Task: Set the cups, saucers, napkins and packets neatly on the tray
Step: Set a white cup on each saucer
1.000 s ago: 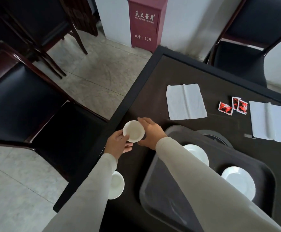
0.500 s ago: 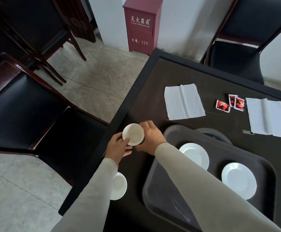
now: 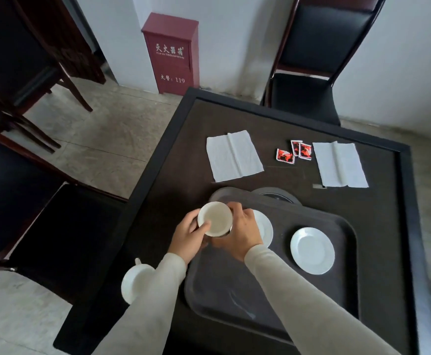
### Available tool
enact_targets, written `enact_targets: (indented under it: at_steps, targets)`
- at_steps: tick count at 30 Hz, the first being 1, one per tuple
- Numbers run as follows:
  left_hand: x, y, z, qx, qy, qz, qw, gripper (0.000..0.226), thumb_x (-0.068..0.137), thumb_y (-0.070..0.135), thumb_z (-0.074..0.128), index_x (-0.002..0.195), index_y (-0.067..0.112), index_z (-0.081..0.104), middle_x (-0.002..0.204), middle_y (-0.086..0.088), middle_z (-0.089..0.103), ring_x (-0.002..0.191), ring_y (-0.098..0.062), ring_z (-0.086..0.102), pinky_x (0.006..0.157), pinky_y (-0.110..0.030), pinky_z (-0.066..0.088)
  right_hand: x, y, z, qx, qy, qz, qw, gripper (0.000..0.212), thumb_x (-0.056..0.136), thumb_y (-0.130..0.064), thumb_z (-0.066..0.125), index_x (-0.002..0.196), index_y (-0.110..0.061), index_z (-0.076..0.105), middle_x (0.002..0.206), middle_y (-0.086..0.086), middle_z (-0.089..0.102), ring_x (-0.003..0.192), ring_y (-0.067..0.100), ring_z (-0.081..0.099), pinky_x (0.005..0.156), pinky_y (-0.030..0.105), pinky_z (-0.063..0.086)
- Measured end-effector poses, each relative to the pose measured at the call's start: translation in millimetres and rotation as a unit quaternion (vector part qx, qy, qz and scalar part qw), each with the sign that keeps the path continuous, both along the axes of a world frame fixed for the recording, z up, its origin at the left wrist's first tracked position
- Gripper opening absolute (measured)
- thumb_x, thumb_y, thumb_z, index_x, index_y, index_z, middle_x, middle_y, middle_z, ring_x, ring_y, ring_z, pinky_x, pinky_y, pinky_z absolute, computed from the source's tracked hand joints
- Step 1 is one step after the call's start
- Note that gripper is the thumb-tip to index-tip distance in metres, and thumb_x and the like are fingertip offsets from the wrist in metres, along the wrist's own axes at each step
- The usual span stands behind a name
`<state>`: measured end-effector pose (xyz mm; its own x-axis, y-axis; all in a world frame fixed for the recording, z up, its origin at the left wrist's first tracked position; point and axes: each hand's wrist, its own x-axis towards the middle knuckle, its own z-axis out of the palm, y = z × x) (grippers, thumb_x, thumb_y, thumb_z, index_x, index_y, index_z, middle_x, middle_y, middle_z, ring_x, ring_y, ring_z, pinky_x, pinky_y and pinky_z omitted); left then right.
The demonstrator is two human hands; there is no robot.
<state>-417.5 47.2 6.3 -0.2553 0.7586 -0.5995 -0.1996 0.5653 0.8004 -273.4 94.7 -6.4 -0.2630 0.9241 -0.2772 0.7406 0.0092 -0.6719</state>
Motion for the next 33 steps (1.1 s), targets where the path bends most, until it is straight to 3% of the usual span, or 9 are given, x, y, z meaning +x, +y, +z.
enact_targets:
  at_steps: [4,8,14,21,27,33]
  targets:
    - [35.4,4.2,3.0,0.001,-0.011,-0.038,0.999,0.034,0.1,0.018,0.062,0.132,0.029,0.061,0.127,0.003,0.068,0.114,-0.02,0.066,0.087,-0.036,0.06,38.3,-5.4,0.7,0.012,-0.021,-0.025,0.999,0.09,0.057,-0.044,0.087,0.134,-0.023,0.047,0.119,-0.003,0.065,0.115,0.026,0.048,0.092,0.027,0.041]
    - [65.2,10.5,5.8,-0.015,-0.05,-0.039,0.998,0.034,0.1,0.016,0.062,0.127,0.036,0.061,0.125,0.001,0.069,0.117,-0.021,0.066,0.084,-0.032,0.06,61.4,-6.2,0.4,0.015,-0.03,-0.063,0.997,0.081,0.058,-0.04,0.087,0.127,-0.017,0.051,0.116,0.0,0.066,0.11,0.027,0.057,0.087,0.023,0.036]
    - [89.6,13.6,-0.9,-0.038,-0.045,-0.063,0.996,0.033,0.1,0.016,0.061,0.128,0.034,0.06,0.127,-0.003,0.068,0.119,-0.023,0.065,0.092,-0.038,0.059,81.1,-8.9,-11.2,-0.021,-0.036,-0.109,0.993,0.09,0.057,-0.046,0.083,0.134,-0.021,0.046,0.12,-0.001,0.065,0.112,0.029,0.058,0.082,0.028,0.043]
    - [95.9,20.0,-12.9,-0.048,-0.025,-0.084,0.995,0.034,0.1,0.017,0.062,0.129,0.035,0.059,0.119,0.006,0.068,0.107,-0.009,0.065,0.074,-0.024,0.057,86.5,-8.8,-26.5,-0.038,-0.04,-0.128,0.99,0.093,0.055,-0.046,0.086,0.134,-0.018,0.045,0.119,0.002,0.065,0.112,0.029,0.058,0.08,0.026,0.042]
    - [94.5,21.2,-22.5,-0.051,-0.017,-0.093,0.994,0.034,0.1,0.018,0.062,0.125,0.039,0.058,0.113,0.015,0.067,0.104,-0.004,0.064,0.069,-0.019,0.056,87.0,-7.0,-33.4,-0.038,-0.039,-0.117,0.992,0.093,0.058,-0.043,0.088,0.136,-0.016,0.044,0.123,0.004,0.063,0.114,0.03,0.056,0.083,0.028,0.042]
    - [94.7,20.5,-28.0,-0.044,0.002,-0.102,0.994,0.033,0.1,0.019,0.062,0.124,0.041,0.058,0.12,0.008,0.067,0.111,-0.011,0.063,0.083,-0.029,0.059,88.6,-7.8,-35.2,-0.045,-0.031,-0.12,0.991,0.089,0.06,-0.036,0.088,0.135,-0.017,0.044,0.124,0.001,0.063,0.117,0.029,0.054,0.085,0.028,0.044]
